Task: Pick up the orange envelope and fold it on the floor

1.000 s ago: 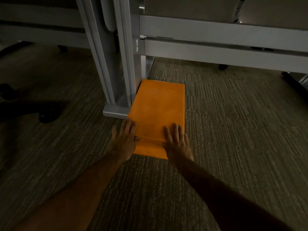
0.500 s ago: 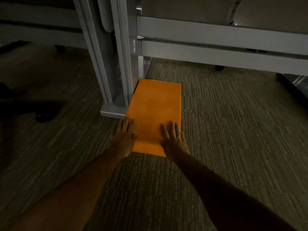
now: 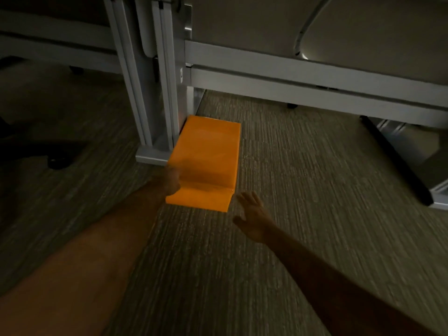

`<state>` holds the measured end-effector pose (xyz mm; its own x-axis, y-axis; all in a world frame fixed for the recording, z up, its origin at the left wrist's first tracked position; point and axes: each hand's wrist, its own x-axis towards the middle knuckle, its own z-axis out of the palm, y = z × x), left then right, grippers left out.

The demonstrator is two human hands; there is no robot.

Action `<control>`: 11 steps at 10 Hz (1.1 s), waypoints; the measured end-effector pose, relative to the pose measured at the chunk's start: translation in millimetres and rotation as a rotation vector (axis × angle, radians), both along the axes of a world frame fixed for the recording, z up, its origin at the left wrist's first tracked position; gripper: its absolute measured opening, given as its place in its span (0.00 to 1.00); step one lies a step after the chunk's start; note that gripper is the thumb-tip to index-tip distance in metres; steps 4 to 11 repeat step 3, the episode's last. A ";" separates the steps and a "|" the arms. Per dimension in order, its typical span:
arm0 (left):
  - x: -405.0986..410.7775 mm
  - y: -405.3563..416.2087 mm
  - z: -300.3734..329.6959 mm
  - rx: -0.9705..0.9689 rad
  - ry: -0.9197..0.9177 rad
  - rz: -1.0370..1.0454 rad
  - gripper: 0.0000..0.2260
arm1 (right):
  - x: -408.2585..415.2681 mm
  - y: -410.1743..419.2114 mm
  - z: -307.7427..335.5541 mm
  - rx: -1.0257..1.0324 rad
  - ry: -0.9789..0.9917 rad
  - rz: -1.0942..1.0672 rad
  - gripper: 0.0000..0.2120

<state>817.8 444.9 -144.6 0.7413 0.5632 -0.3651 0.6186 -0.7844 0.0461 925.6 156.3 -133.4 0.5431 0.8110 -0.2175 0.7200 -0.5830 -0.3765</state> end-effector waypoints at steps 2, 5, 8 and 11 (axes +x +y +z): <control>-36.7 -54.5 43.1 -0.062 -0.100 -0.079 0.37 | 1.6 -51.9 56.2 0.059 -0.028 -0.114 0.38; -43.4 -82.4 60.9 -0.113 -0.187 -0.134 0.35 | -0.2 -64.8 80.5 0.094 0.001 -0.110 0.38; -43.4 -82.4 60.9 -0.113 -0.187 -0.134 0.35 | -0.2 -64.8 80.5 0.094 0.001 -0.110 0.38; -43.4 -82.4 60.9 -0.113 -0.187 -0.134 0.35 | -0.2 -64.8 80.5 0.094 0.001 -0.110 0.38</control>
